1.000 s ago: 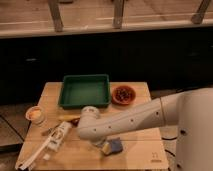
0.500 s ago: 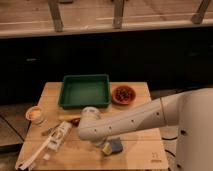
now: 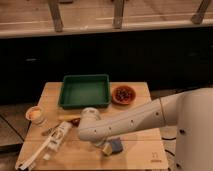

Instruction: Place sponge in tray

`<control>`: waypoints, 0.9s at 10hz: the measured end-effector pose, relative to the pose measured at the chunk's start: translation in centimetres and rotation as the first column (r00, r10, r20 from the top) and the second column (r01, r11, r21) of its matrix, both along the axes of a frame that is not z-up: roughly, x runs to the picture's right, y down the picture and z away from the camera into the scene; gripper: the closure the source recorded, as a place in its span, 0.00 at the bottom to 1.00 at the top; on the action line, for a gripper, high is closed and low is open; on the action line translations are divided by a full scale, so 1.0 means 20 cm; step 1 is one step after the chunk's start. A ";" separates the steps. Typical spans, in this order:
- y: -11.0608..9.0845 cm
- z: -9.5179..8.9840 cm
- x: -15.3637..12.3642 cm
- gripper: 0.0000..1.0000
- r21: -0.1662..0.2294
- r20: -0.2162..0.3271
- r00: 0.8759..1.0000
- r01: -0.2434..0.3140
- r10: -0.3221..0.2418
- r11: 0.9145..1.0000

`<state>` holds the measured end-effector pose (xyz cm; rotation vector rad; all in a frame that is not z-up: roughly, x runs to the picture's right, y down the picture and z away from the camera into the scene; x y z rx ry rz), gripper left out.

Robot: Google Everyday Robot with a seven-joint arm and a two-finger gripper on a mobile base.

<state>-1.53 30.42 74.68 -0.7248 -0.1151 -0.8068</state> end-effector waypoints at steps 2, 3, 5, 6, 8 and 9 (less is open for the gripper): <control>0.00 0.00 0.00 0.33 0.001 0.000 1.000 0.002 -0.002 1.000; 0.01 0.00 0.00 0.33 -0.001 0.000 1.000 0.003 -0.003 1.000; 0.01 0.01 0.00 0.33 -0.004 0.002 1.000 0.007 -0.007 1.000; 0.01 0.01 -0.01 0.33 -0.004 0.005 1.000 0.013 -0.013 1.000; 0.02 0.01 -0.01 0.33 -0.005 0.005 1.000 0.015 -0.015 1.000; 0.02 0.01 -0.01 0.33 -0.005 0.005 1.000 0.016 -0.016 1.000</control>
